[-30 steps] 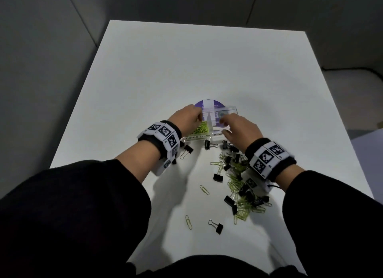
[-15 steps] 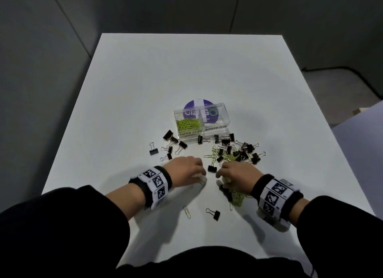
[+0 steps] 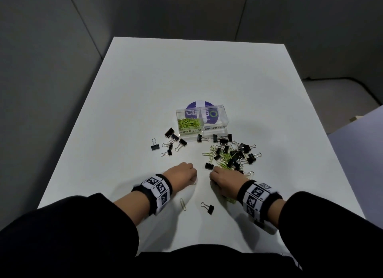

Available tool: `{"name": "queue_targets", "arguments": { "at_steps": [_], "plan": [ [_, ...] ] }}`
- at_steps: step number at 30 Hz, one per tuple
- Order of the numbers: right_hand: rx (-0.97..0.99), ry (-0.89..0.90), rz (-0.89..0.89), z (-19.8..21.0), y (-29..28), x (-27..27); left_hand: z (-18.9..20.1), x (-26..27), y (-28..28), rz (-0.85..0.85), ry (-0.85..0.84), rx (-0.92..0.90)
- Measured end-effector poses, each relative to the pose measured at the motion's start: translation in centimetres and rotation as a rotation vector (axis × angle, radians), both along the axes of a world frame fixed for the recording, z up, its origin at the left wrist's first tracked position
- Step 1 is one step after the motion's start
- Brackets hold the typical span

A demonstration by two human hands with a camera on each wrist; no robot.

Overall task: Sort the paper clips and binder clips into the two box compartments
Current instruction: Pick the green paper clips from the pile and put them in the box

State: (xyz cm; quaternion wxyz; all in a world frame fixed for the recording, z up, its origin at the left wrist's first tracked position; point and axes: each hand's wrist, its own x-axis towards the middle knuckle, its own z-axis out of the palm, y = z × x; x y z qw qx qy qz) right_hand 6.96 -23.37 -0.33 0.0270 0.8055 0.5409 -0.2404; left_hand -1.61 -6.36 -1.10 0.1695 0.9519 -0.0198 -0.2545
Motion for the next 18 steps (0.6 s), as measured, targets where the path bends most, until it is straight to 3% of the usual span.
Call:
{"name": "queue_targets", "arguments": {
  "at_steps": [11,14,18],
  "plan": [
    [0.290,0.109,-0.126,3.7,1.3,5.8,1.0,-1.3,-0.4,0.206,0.003,-0.083],
    [0.243,-0.001,-0.178,4.0,2.9,7.4,1.3,-2.3,-0.2,0.228,0.027,-0.110],
    [0.114,-0.123,-0.272,2.9,4.1,9.4,1.2,-4.9,0.4,0.096,0.042,-0.072]
  ]
}}
